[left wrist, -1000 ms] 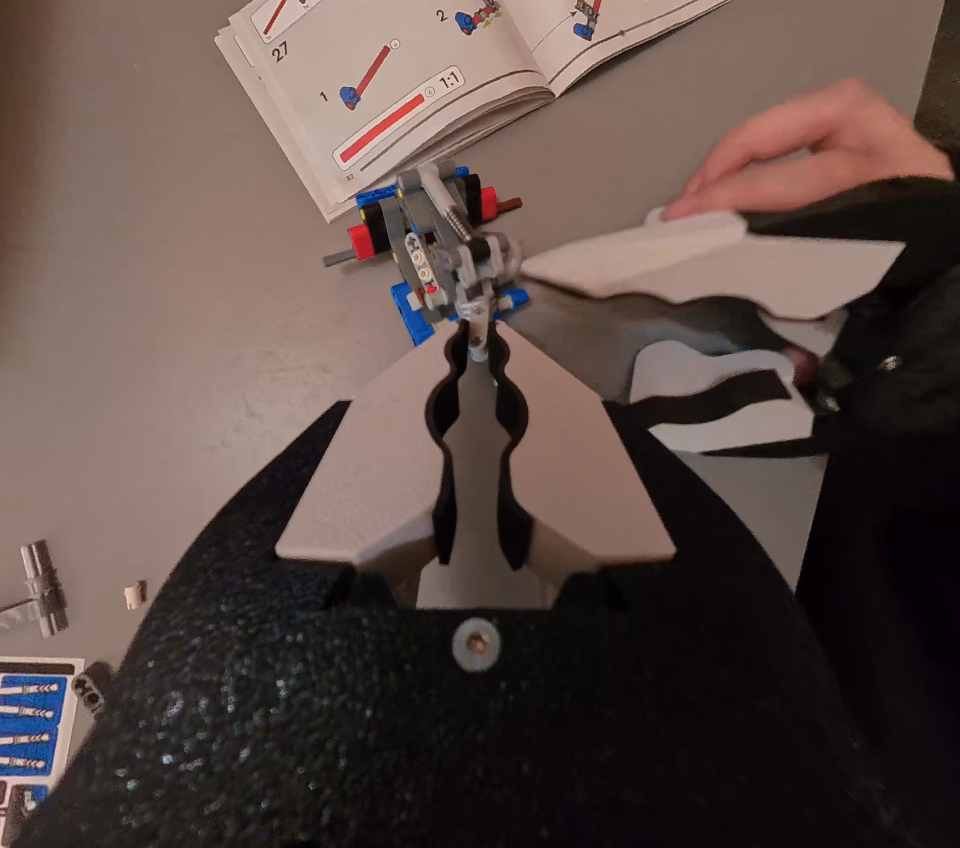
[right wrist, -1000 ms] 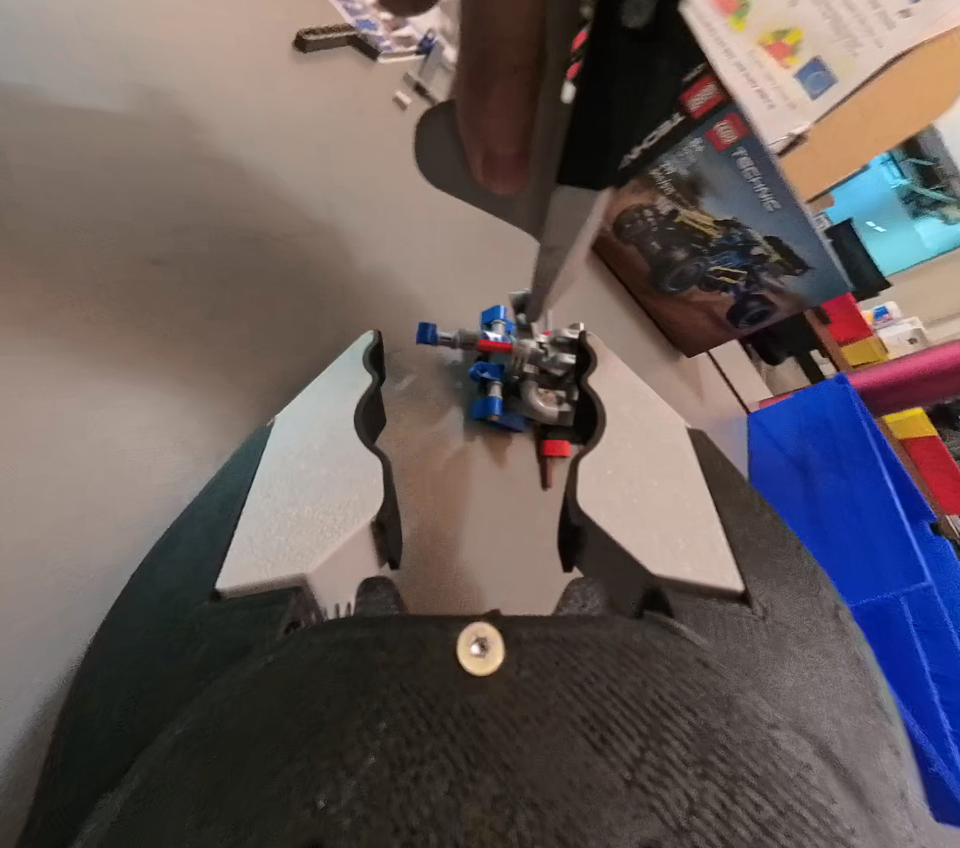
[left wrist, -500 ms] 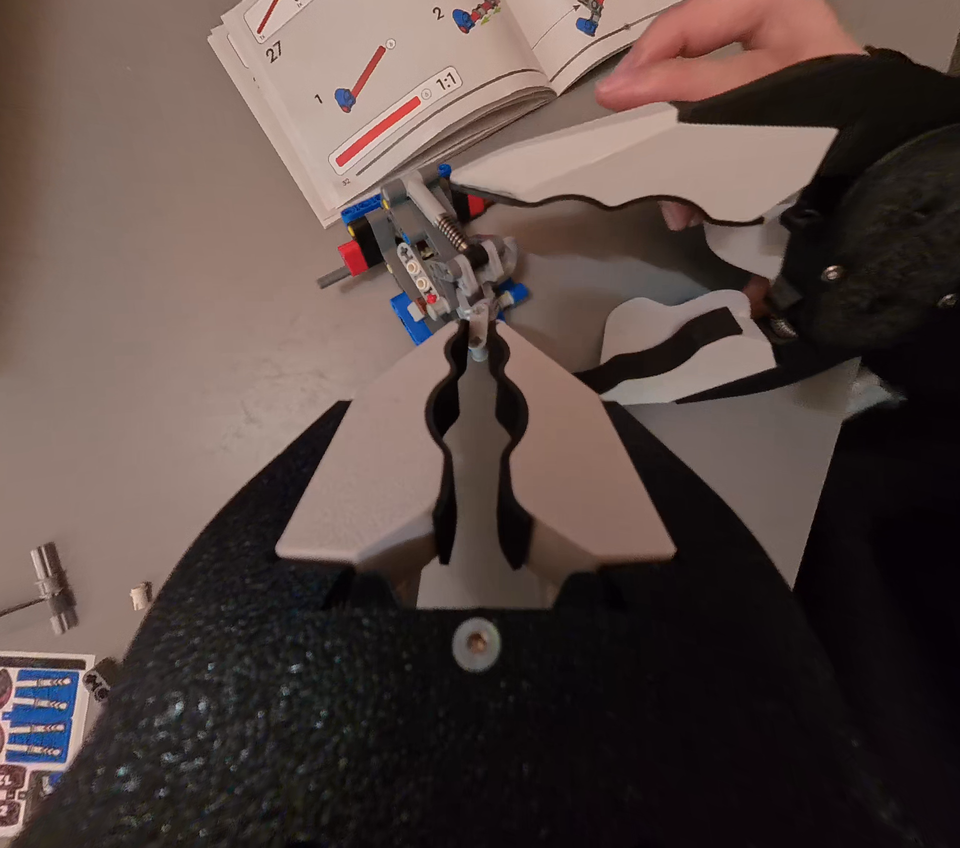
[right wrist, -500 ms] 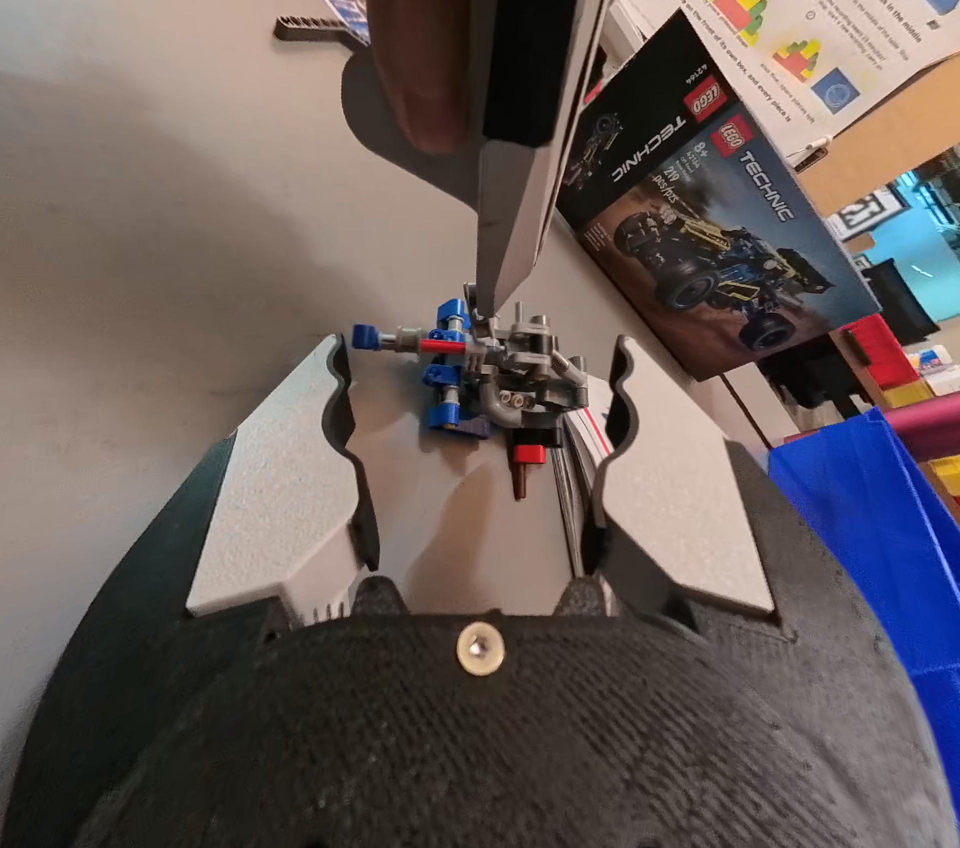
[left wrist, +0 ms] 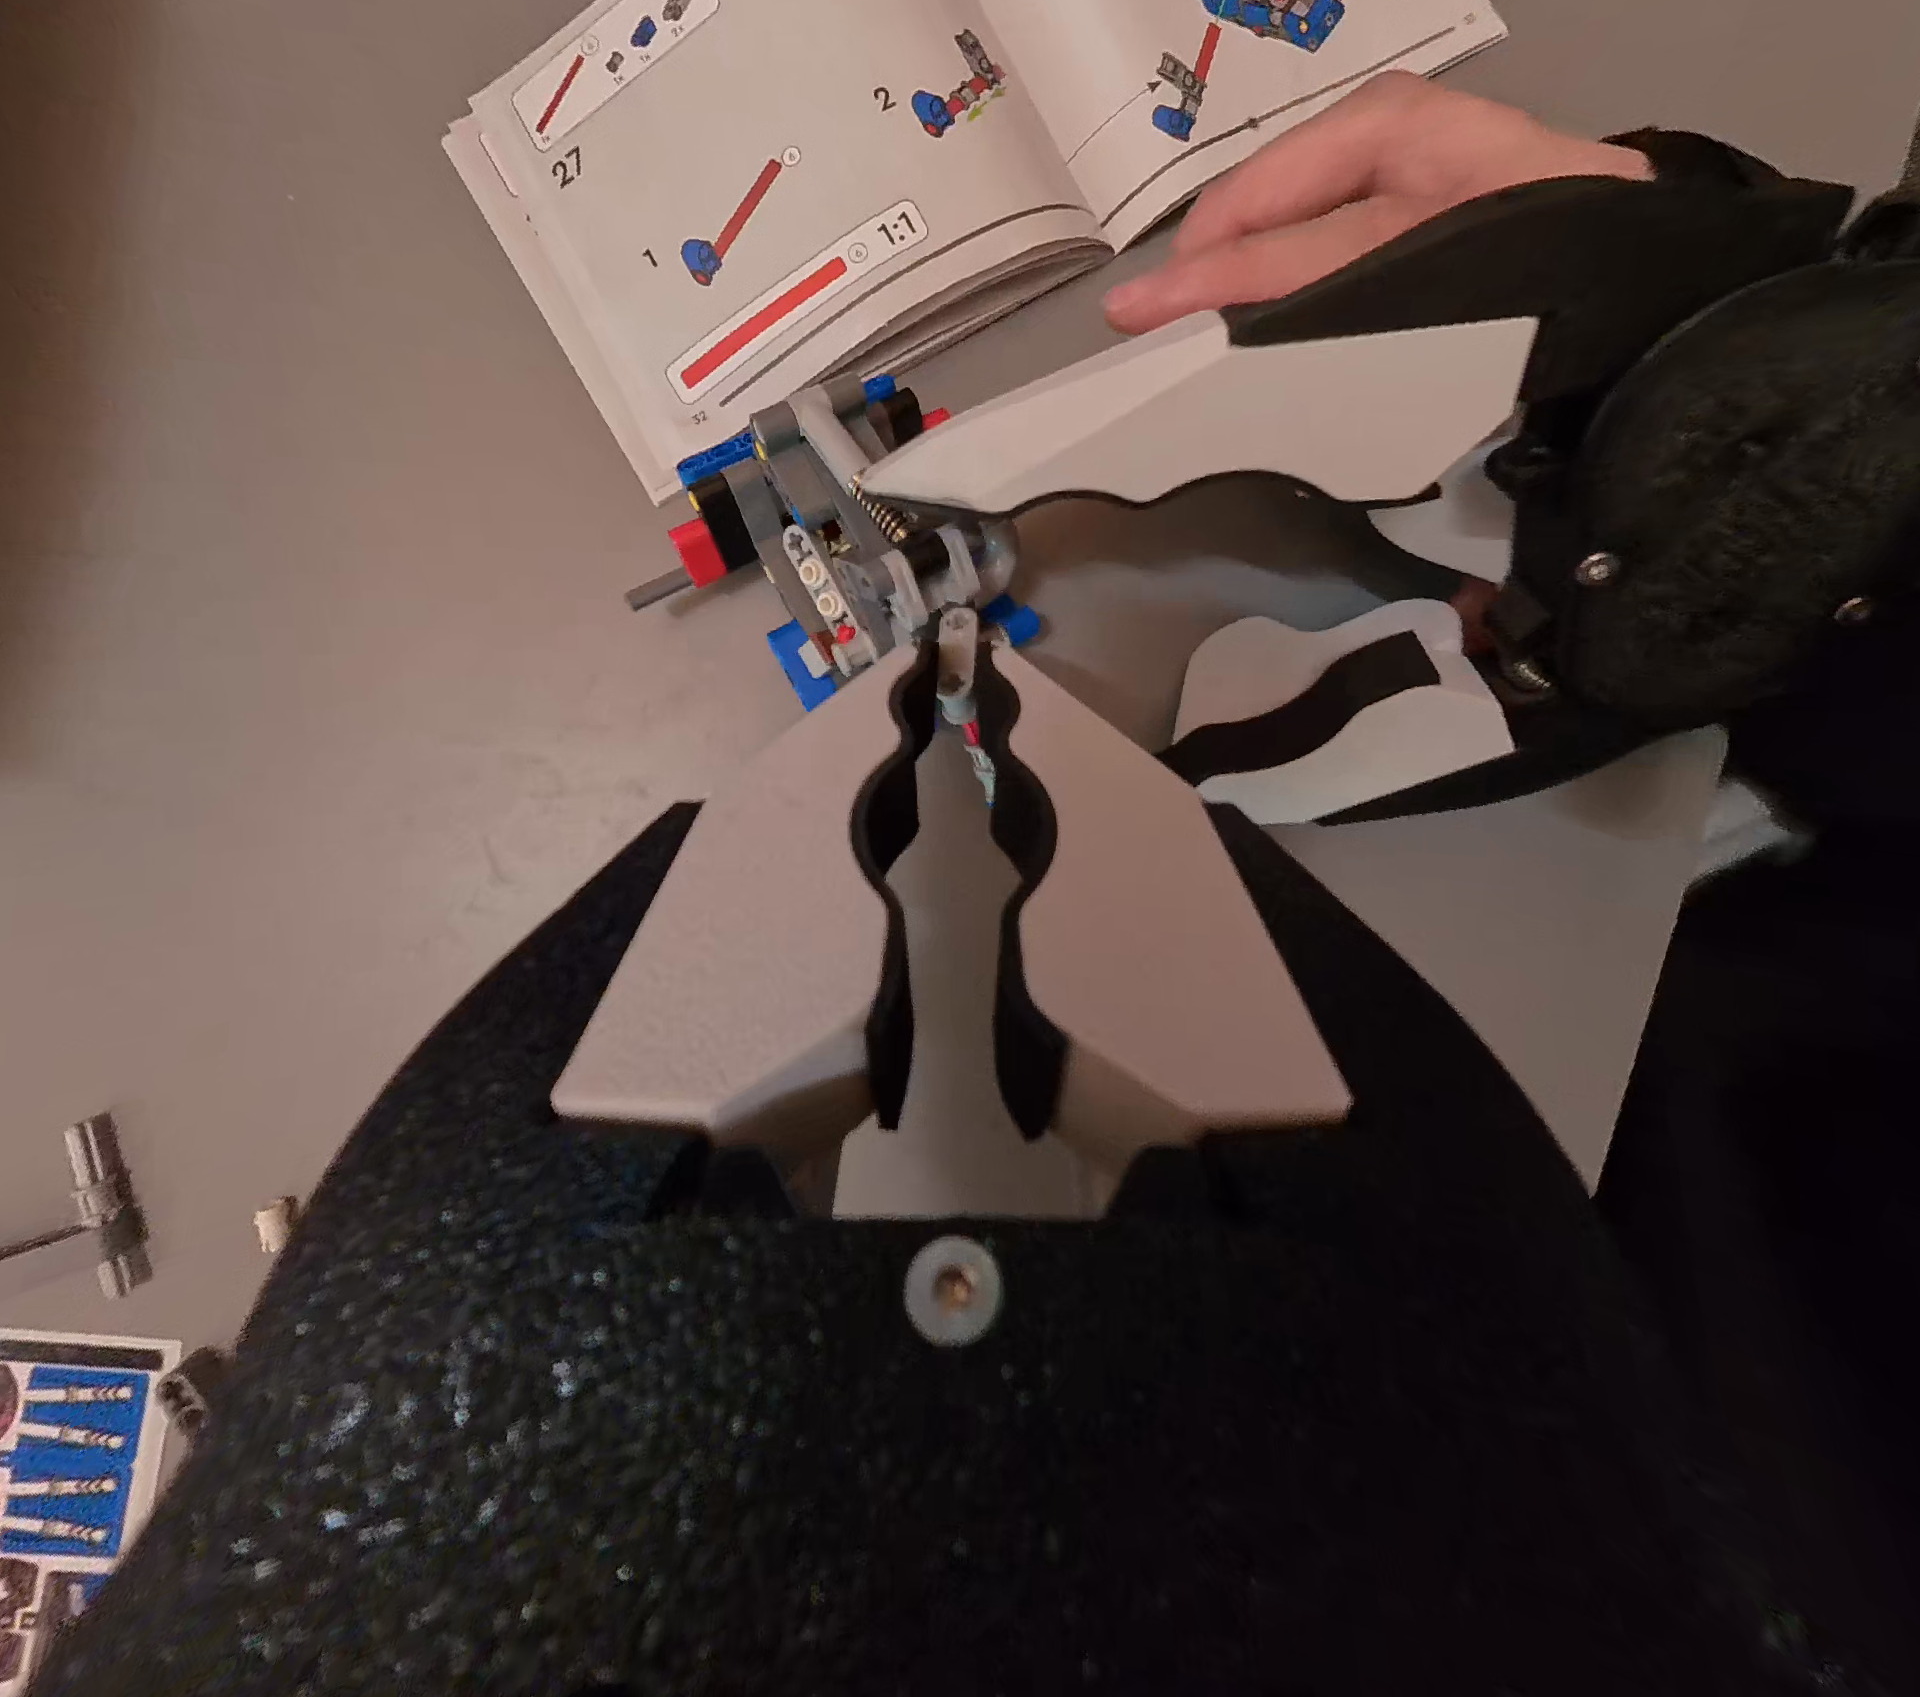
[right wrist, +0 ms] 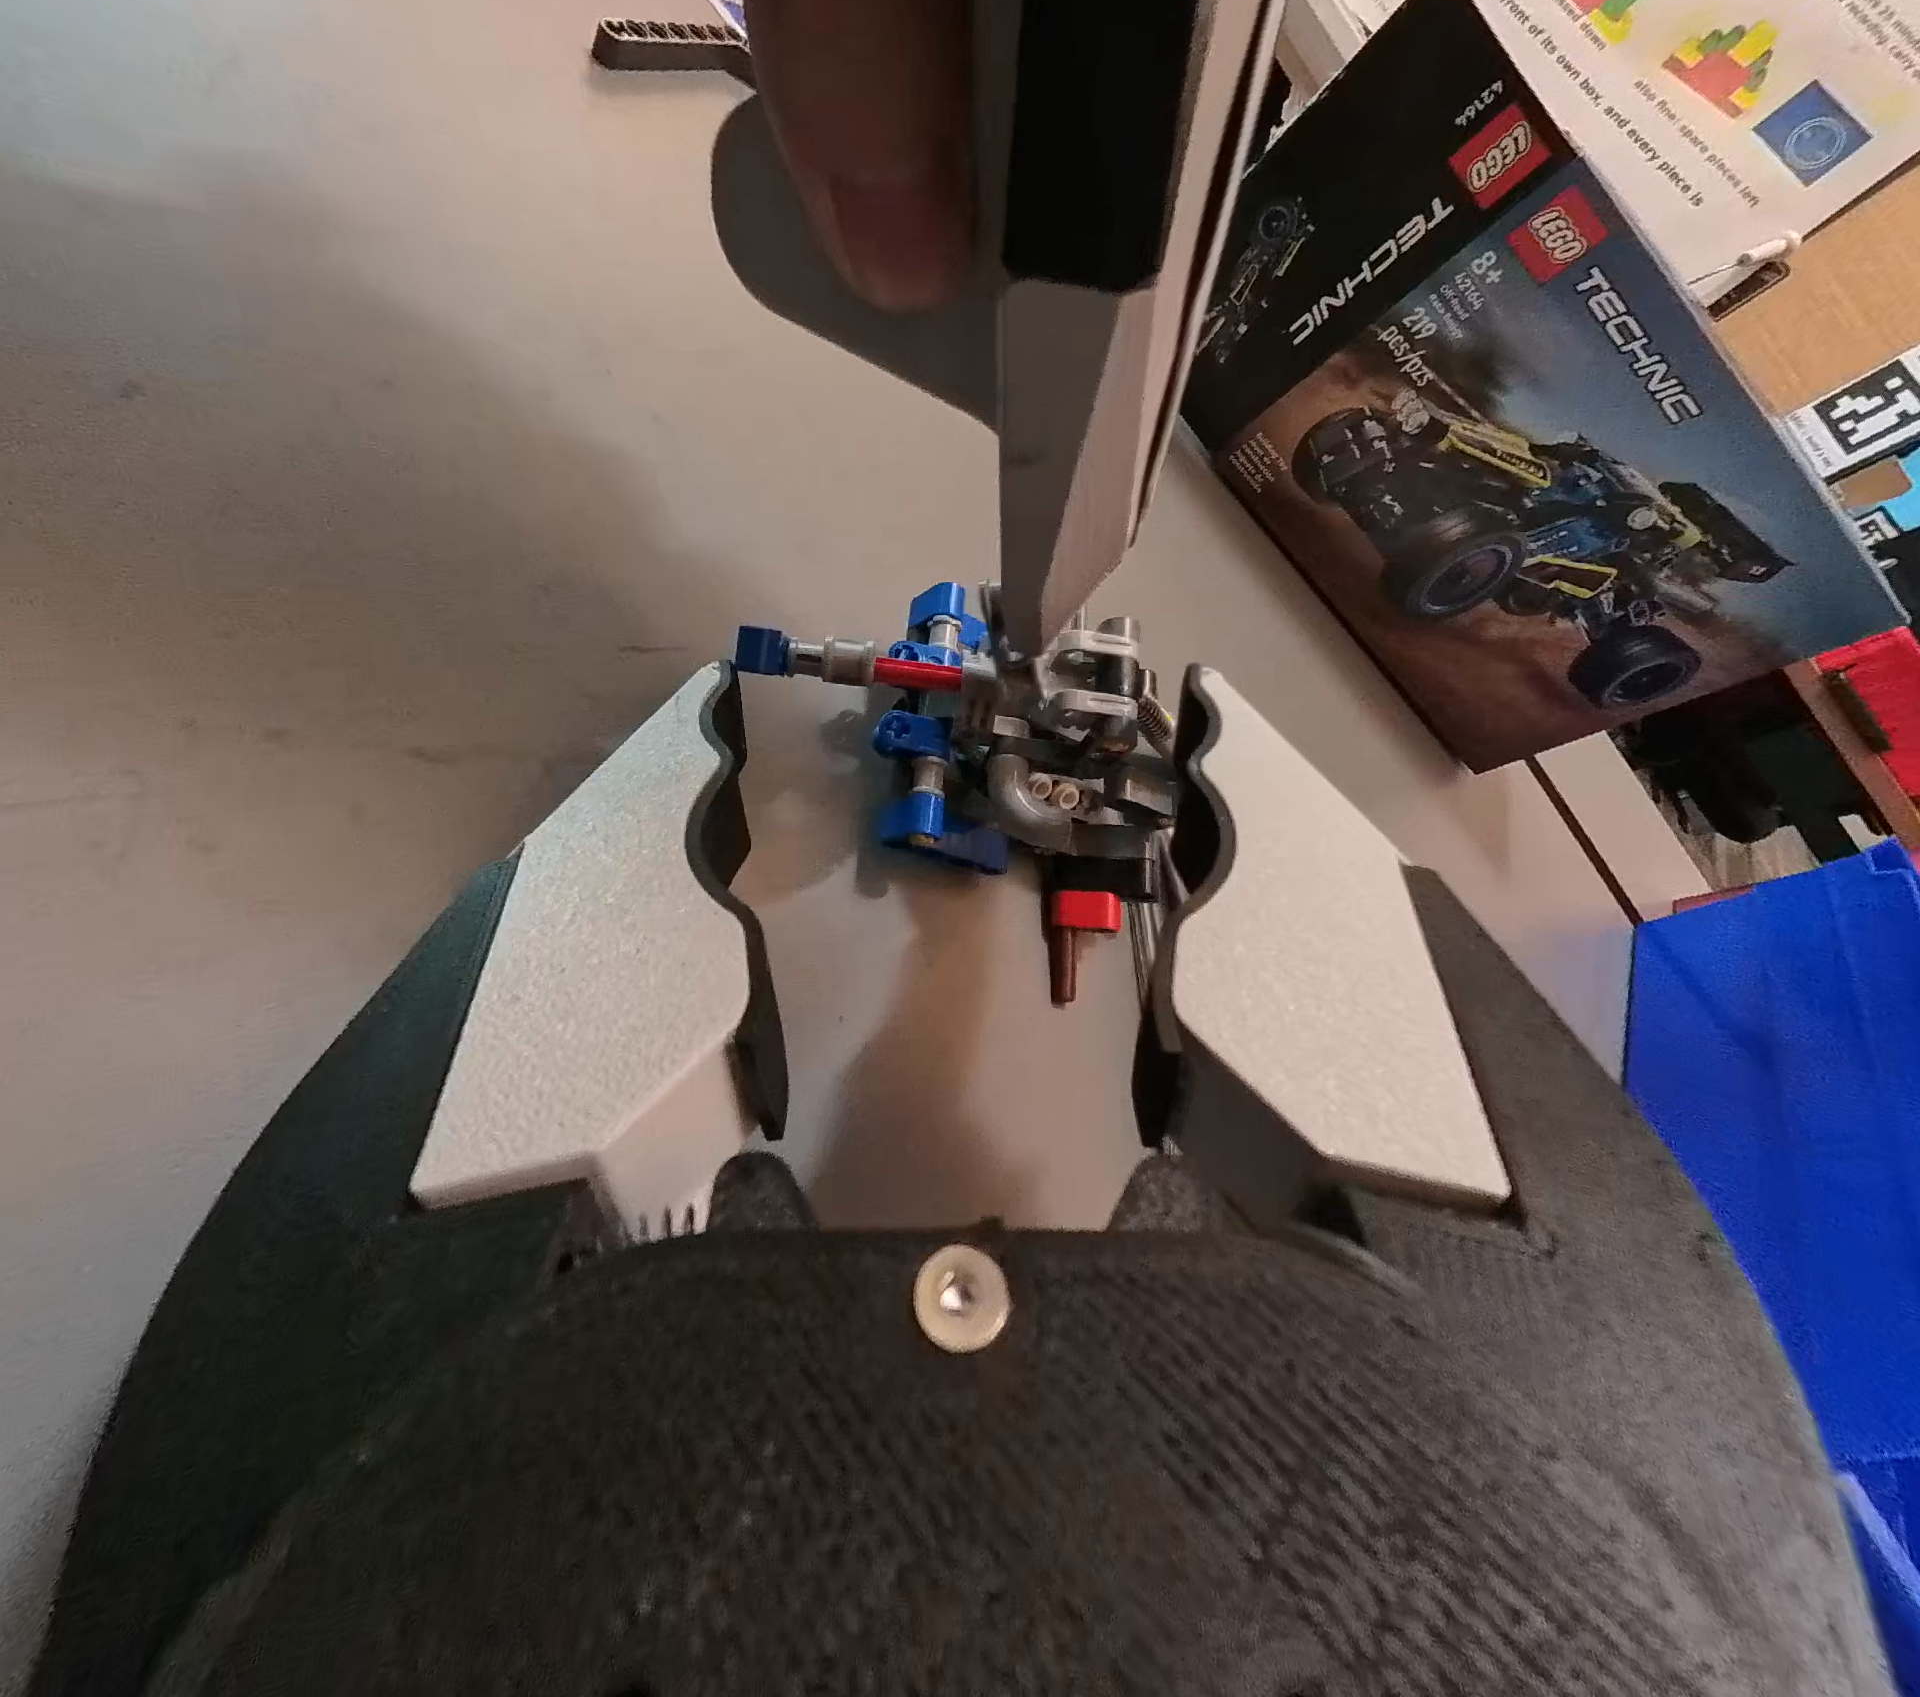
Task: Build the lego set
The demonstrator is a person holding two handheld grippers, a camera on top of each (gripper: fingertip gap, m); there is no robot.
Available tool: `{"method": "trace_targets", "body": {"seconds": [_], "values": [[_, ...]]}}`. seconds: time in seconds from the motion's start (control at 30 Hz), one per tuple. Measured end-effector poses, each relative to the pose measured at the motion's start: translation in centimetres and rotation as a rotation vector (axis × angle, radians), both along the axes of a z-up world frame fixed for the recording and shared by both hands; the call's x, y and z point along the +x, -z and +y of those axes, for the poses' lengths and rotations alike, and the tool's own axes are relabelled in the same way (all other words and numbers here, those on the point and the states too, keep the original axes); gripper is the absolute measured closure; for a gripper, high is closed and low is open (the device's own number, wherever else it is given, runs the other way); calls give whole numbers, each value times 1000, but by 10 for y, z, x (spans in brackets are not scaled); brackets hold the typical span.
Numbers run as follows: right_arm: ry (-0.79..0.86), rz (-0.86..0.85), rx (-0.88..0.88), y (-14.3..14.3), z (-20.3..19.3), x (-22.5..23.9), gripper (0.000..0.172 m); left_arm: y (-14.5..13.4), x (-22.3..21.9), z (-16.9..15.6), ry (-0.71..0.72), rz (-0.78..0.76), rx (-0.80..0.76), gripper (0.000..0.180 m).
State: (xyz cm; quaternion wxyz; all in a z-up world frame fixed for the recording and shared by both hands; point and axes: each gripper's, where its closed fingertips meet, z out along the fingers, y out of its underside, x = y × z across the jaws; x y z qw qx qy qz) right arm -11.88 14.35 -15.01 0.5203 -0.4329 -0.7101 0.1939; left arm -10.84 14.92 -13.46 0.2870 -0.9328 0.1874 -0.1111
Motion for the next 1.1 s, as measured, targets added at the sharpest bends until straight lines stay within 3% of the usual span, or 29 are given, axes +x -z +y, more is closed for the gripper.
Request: {"method": "trace_targets", "body": {"seconds": [0.67, 0.73, 0.83, 0.87, 1.1], "values": [[-27, 14, 43, -1, -6, 1, 97, 4, 1, 6, -37, 59, -42, 176], [-80, 31, 42, -4, -14, 4, 89, 4, 1, 6, -44, 60, -41, 176], [-157, 50, -17, -9, -26, 15, 62, 4, 0, 6, -62, 52, -44, 176], [-168, 38, -37, -10, -26, 20, 63, 4, 0, 6, -67, 49, -44, 176], [-127, 137, -49, -53, 35, 43, 73, 6, 1, 7, -87, 77, -61, 176]]}}
